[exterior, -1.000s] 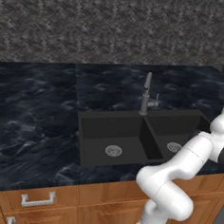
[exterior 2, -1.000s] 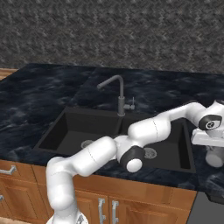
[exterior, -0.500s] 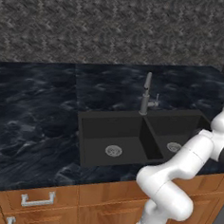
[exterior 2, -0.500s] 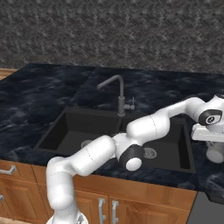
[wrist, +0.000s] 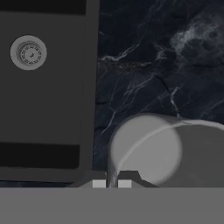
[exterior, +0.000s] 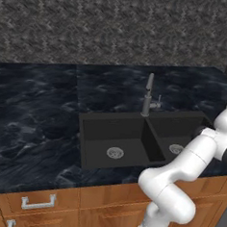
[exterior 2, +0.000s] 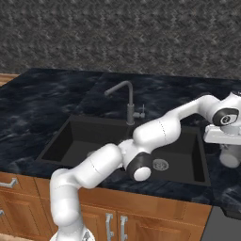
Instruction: Place the kettle in the left basin and the glass cup in the right basin of the sink.
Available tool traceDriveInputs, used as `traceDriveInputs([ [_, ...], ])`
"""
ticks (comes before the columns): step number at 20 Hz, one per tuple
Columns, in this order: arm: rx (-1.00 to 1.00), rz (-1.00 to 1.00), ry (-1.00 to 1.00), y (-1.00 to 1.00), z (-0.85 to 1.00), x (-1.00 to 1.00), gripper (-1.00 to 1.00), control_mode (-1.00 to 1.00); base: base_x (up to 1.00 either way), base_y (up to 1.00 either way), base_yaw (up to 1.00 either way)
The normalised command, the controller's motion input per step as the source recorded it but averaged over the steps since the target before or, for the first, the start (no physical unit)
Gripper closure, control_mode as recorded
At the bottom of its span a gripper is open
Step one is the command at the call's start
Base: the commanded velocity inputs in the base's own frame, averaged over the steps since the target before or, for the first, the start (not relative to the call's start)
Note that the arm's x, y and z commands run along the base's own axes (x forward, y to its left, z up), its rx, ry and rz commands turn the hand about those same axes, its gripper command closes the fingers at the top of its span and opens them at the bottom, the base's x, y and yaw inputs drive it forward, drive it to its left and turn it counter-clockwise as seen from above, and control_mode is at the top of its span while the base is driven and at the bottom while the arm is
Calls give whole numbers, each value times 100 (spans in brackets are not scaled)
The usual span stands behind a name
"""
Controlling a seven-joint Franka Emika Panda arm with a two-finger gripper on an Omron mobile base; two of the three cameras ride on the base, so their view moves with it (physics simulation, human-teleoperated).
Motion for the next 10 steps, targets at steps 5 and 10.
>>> traceDriveInputs([
  [5, 1, 2, 0, 13, 44, 0, 100, -100, 0, 0, 0],
  [10, 0, 4, 0, 32, 41, 0, 100, -100, 0, 0, 0],
])
